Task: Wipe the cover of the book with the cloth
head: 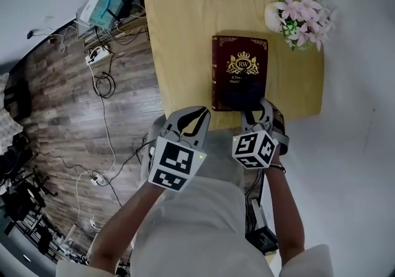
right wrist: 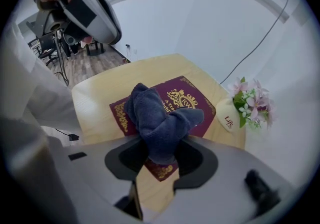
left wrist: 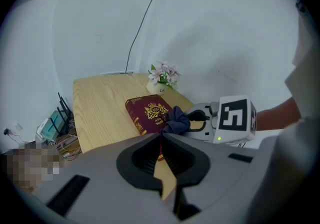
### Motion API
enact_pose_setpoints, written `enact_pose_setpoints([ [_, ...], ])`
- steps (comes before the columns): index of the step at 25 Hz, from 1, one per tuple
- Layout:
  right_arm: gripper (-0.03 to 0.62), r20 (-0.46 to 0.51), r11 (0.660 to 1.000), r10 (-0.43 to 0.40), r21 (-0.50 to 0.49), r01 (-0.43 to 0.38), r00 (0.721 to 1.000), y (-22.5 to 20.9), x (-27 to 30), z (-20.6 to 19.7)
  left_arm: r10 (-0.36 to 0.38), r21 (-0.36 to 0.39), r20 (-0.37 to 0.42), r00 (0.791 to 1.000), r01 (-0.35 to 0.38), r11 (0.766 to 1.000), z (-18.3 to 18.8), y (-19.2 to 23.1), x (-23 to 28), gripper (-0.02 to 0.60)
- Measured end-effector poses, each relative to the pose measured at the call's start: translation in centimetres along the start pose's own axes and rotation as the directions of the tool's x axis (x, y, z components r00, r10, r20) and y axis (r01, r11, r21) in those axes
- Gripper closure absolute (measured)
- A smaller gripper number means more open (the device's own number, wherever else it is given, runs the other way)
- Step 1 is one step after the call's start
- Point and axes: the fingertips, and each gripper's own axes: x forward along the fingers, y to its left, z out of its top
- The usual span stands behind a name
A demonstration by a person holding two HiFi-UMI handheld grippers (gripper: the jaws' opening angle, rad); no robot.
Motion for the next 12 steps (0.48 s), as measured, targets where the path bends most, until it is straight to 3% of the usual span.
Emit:
enact_pose_setpoints([
  [5,0.439,-0.018,0.998,0.061,0.003,-0.061,0.998,2.0,-1.0,-0.8,0.008,0.0,0.013,1.0,-0.008,1.0,0.1,-0.6,-0.9,0.56],
  [12,0.439,0.085,0.968,0.098,0.224,-0.115,0.991,2.1,-3.4,0.1,0.033,-0.009,0.065,0.997,-0.032,0.999,1.1,-1.2,-2.8,0.56],
])
